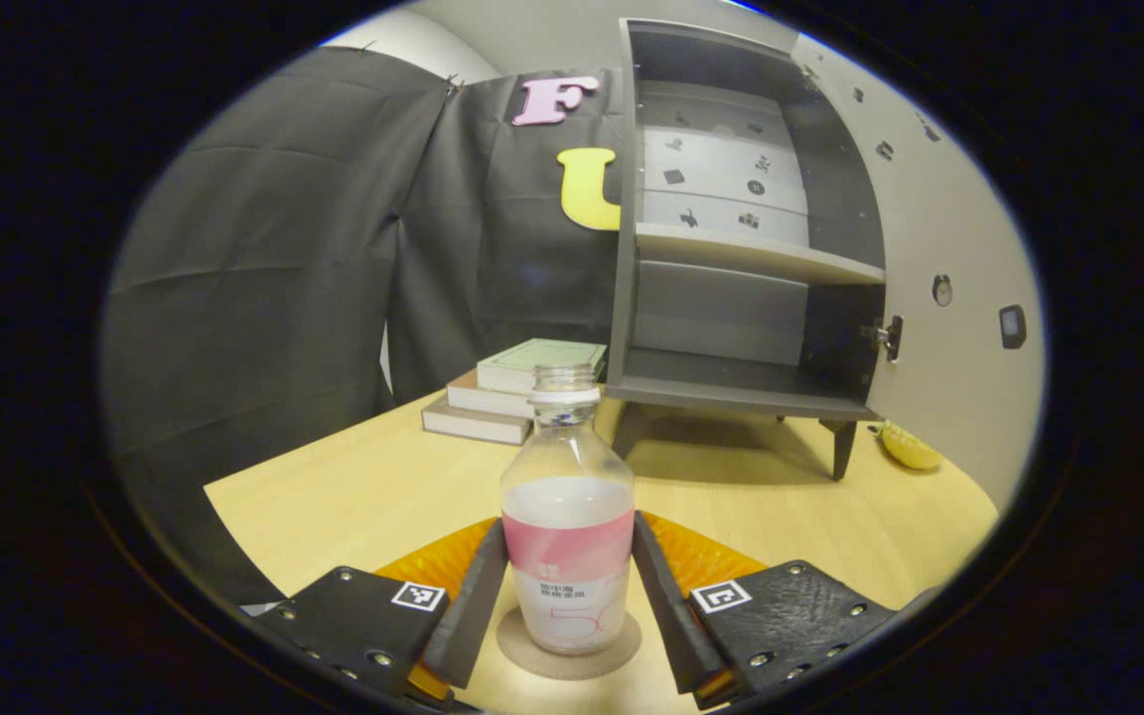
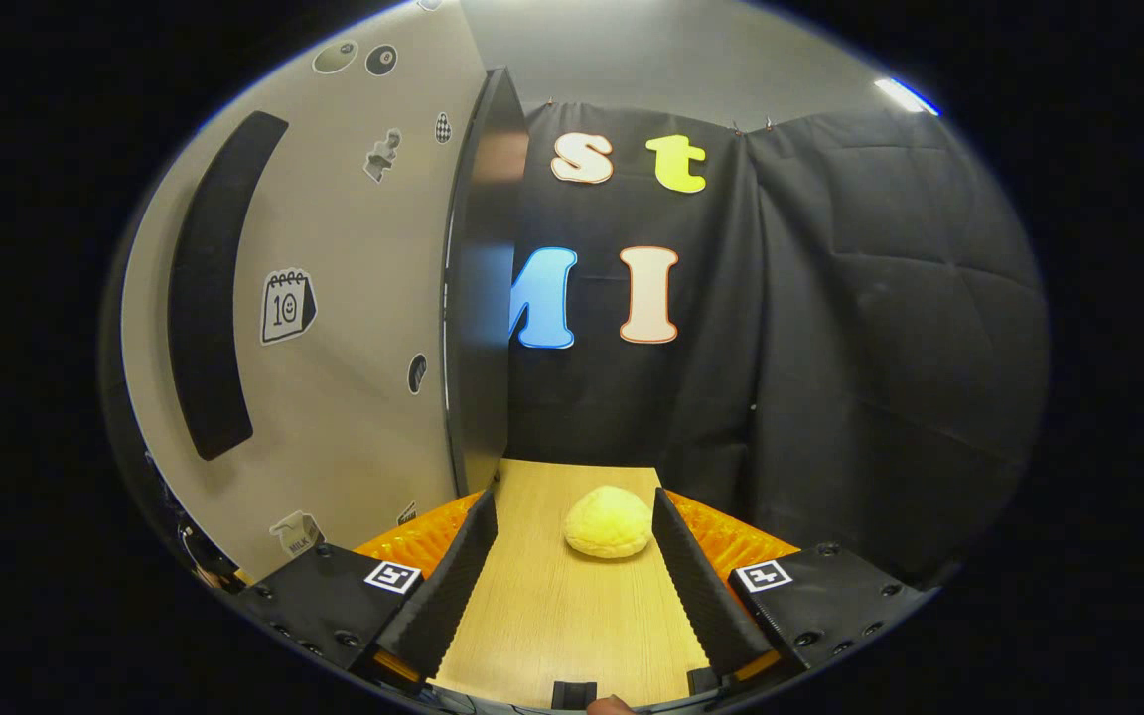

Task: Open the cabinet door with the right hand, grasp the bottle in the cabinet with the left hand and place it on the coaster, then close the cabinet door with the right hand.

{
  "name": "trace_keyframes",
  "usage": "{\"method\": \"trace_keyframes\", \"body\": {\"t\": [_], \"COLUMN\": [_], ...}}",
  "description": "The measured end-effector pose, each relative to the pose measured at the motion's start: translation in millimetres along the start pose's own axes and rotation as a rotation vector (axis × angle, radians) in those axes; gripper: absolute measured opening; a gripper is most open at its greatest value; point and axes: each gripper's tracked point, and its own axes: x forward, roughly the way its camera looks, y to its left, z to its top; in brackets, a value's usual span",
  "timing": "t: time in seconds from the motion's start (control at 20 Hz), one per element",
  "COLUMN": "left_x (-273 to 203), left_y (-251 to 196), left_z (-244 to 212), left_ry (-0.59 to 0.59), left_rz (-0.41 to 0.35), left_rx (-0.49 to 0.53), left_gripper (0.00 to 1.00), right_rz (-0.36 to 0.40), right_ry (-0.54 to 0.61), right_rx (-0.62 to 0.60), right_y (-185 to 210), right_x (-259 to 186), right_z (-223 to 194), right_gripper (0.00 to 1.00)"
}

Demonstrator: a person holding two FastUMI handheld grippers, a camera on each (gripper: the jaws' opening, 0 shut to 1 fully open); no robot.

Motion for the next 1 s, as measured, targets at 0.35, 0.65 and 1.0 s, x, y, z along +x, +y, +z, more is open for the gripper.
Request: {"method": "trace_keyframes", "body": {"t": [0.35,0.65,1.0], "left_x": [-11.9,-18.8,-25.9], "left_y": [-3.9,-5.8,-5.0], "left_z": [-9.0,-12.1,2.3], "left_ry": [0.020,0.038,0.014], "left_rz": [0.003,0.007,0.022], "left_rx": [0.032,0.053,0.065], "left_gripper": [0.77,0.72,0.84], "right_rz": [-0.008,0.003,0.023], "right_ry": [0.005,0.010,0.001], "right_rx": [0.018,0.021,0.014], "right_y": [-4.4,0.2,5.4], "right_x": [3.8,7.3,10.2], "right_z": [-4.1,-7.1,-2.5], "right_gripper": [0.99,0.99,0.99]}}
